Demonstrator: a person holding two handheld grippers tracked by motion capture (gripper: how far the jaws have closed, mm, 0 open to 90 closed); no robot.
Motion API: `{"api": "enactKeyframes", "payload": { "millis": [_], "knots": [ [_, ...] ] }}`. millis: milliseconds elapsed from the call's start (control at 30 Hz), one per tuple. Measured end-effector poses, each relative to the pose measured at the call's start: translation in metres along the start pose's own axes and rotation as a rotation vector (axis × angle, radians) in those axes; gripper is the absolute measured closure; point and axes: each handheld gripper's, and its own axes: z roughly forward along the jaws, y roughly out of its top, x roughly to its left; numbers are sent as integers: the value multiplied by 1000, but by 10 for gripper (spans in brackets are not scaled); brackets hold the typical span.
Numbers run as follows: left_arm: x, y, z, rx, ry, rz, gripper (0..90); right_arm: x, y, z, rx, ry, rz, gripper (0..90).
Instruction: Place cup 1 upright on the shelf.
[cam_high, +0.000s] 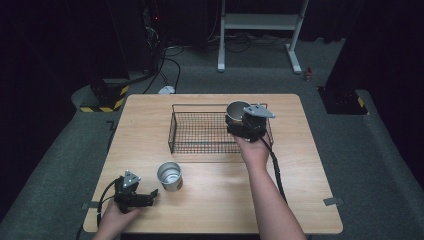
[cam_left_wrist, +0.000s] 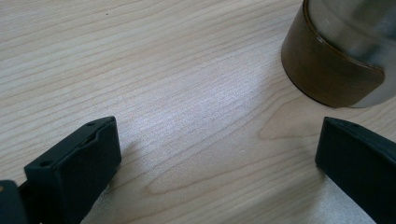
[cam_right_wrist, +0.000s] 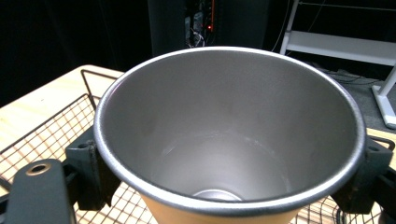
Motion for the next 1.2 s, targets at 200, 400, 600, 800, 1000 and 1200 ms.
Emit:
{"api": "enactKeyframes", "payload": {
  "millis": [200,400,600,800,1000,1200],
  "knots": [
    [0,0,0,0,-1,-4,5,-5,5,10,20,-18,7,136],
    [0,0,0,1,-2,-4,5,-10,7,17,17,-35,20,137],
    [0,0,0,1,-2,-4,5,-16,5,19,34,-51,35,136],
    [0,0,0,1,-2,-4,5,-19,3,21,42,-62,38,137],
    [0,0,0,1,-2,-4,5,-20,0,25,64,-68,42,136],
    [0,0,0,1,-2,-3,5,-17,-5,30,97,-63,37,137]
  ]
}}
